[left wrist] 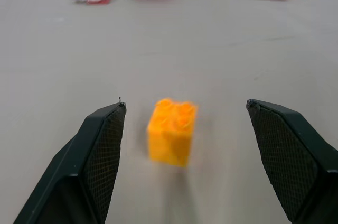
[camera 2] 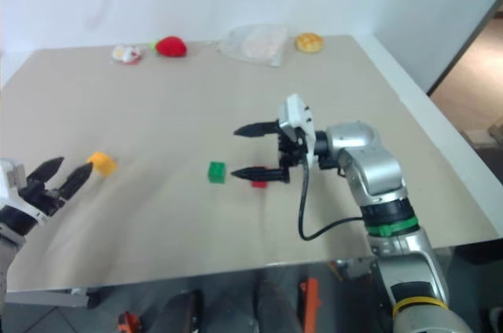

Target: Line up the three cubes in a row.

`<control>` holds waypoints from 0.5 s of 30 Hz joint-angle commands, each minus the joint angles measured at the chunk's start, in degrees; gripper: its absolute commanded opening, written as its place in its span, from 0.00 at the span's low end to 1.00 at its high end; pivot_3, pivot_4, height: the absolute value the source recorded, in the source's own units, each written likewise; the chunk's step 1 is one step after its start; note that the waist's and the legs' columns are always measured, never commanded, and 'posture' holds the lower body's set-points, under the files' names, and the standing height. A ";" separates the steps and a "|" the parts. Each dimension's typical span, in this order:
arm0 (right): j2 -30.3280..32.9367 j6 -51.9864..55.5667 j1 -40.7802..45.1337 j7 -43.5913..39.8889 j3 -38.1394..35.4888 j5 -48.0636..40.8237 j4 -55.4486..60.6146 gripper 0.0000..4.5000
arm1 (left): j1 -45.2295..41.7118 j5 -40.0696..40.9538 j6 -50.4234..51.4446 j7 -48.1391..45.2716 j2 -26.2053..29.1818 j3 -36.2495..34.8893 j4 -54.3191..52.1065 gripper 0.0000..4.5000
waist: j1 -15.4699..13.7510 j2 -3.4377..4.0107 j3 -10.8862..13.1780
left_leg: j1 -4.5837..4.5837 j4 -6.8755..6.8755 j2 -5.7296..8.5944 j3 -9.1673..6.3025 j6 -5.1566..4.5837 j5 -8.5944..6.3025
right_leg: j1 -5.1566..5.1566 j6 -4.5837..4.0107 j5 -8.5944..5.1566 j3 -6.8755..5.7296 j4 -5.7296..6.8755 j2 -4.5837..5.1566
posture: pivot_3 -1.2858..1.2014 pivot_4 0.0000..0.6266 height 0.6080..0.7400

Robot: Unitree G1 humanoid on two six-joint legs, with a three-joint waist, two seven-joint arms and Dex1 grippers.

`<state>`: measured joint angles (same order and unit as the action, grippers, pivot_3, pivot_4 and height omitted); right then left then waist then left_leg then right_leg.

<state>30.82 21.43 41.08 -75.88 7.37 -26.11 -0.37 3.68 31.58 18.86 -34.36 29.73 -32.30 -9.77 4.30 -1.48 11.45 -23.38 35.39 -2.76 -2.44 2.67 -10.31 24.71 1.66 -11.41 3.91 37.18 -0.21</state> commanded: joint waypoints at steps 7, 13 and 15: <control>0.02 1.24 -1.55 1.14 -0.66 -1.63 4.84 1.00 | -3.96 -2.62 -5.76 -3.94 4.54 0.45 10.48 0.84 | -0.01 -0.02 -0.02 | -0.11 -0.01 0.00 0.12 0.01 -0.01 | 0.18 0.00 0.01 0.06 0.00 0.02 | 0.52 0.24 1.00; 0.68 0.92 -1.61 1.23 -1.23 -1.61 4.69 1.00 | -6.09 -3.52 -6.40 -7.06 5.10 4.11 13.12 0.84 | -0.02 -0.06 -0.04 | -0.30 -0.01 0.00 0.16 0.02 -0.01 | 0.33 0.01 0.02 0.09 0.00 0.02 | 0.52 0.24 1.00; 0.88 0.87 -1.64 1.28 -1.36 -1.65 4.69 1.00 | -6.60 -3.33 -6.34 -8.00 5.04 5.14 12.80 0.84 | -0.02 -0.06 -0.04 | -0.34 -0.01 -0.01 0.16 0.02 -0.01 | 0.38 0.01 0.02 0.09 0.00 0.01 | 0.52 0.24 1.00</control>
<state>31.09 22.71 39.00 -74.69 7.38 -26.72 2.17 -2.22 28.40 13.65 -41.40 33.40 -27.28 4.02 4.29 -1.54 11.42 -23.74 35.38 -2.77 -2.29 2.69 -10.32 25.10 1.67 -11.39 4.00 37.18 -0.20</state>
